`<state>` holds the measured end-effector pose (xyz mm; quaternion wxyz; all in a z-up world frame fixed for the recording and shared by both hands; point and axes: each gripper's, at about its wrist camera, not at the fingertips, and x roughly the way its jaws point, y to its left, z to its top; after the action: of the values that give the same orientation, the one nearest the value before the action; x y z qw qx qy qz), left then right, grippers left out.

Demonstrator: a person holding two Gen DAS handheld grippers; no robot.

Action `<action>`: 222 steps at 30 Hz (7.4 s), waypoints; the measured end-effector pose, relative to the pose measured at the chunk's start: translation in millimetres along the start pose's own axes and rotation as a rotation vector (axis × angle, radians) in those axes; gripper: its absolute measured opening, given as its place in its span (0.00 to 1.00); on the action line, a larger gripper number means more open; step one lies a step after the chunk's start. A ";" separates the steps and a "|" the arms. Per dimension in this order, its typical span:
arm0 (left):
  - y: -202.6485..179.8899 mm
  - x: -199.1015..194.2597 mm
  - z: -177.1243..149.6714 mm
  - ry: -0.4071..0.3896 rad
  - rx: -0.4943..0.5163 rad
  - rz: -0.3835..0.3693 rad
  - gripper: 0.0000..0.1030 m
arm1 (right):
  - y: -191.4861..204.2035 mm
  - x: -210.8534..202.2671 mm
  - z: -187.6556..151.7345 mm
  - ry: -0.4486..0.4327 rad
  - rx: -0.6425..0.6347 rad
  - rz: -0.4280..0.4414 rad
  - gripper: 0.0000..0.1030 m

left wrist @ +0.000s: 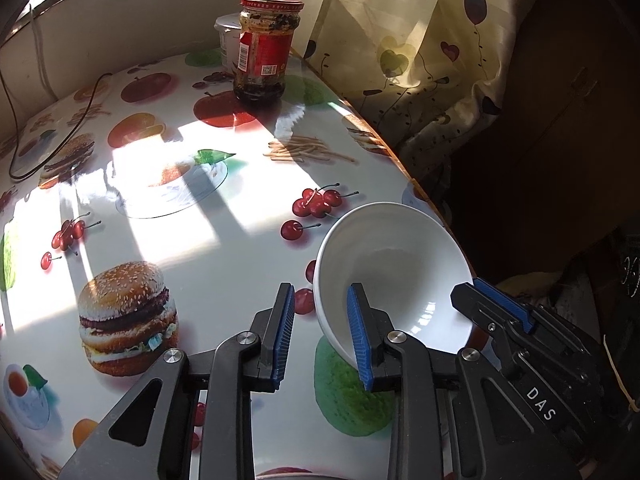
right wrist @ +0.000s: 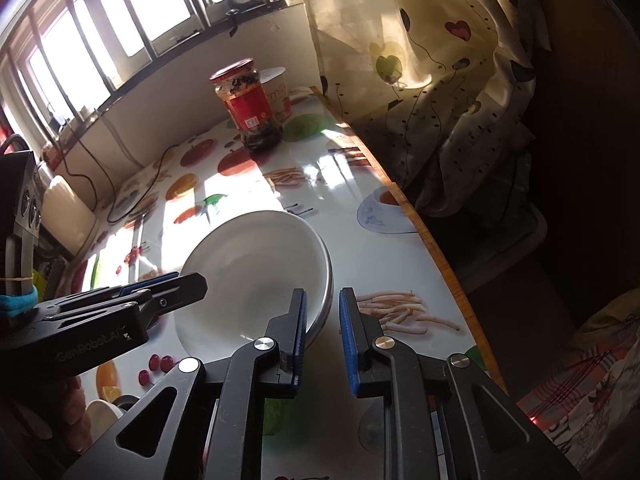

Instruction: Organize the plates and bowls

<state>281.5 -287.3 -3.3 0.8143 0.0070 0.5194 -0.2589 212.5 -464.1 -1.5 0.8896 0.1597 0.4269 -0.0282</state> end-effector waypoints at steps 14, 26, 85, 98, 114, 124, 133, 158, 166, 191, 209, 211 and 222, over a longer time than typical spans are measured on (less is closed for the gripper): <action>-3.0 5.1 -0.6 0.005 0.010 -0.002 0.16 | 3.4 2.5 -0.7 0.001 -0.008 0.002 0.14; -1.6 4.7 -0.5 -0.001 0.002 0.001 0.13 | 3.3 2.5 -0.6 0.000 -0.006 0.002 0.14; 0.4 -110.4 -47.3 -0.170 -0.011 -0.022 0.13 | 59.5 -103.4 -33.8 -0.126 -0.067 0.051 0.14; 12.0 -128.2 -70.3 -0.189 -0.035 -0.023 0.13 | 75.3 -118.4 -51.1 -0.132 -0.086 0.074 0.14; 23.3 -140.8 -102.0 -0.197 -0.076 -0.012 0.13 | 86.5 -123.8 -77.5 -0.104 -0.102 0.101 0.14; 32.5 -140.6 -120.7 -0.180 -0.102 -0.006 0.13 | 92.8 -122.2 -92.3 -0.078 -0.120 0.107 0.14; 36.4 -139.6 -129.7 -0.169 -0.114 0.003 0.13 | 95.1 -118.7 -103.0 -0.057 -0.120 0.117 0.14; 48.0 -125.5 -145.2 -0.119 -0.146 0.026 0.13 | 97.2 -97.8 -116.5 0.005 -0.124 0.127 0.14; 48.2 -124.6 -145.3 -0.118 -0.147 0.029 0.13 | 96.7 -94.9 -117.9 0.012 -0.125 0.127 0.14; 50.1 -123.8 -144.9 -0.124 -0.143 0.032 0.13 | 96.3 -89.1 -120.9 0.016 -0.119 0.127 0.15; 50.1 -125.5 -147.4 -0.138 -0.136 0.062 0.23 | 101.1 -92.5 -121.0 0.000 -0.128 0.126 0.33; 50.9 -127.1 -148.5 -0.144 -0.140 0.064 0.32 | 102.1 -93.9 -120.8 -0.006 -0.128 0.125 0.36; 59.7 -158.2 -161.5 -0.230 -0.130 0.144 0.36 | 119.0 -107.8 -121.0 -0.052 -0.167 0.153 0.37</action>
<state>119.4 -124.9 41.4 0.8837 -0.0381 0.4365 -0.1646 75.5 -323.4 41.5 0.9102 0.1162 0.3910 0.0713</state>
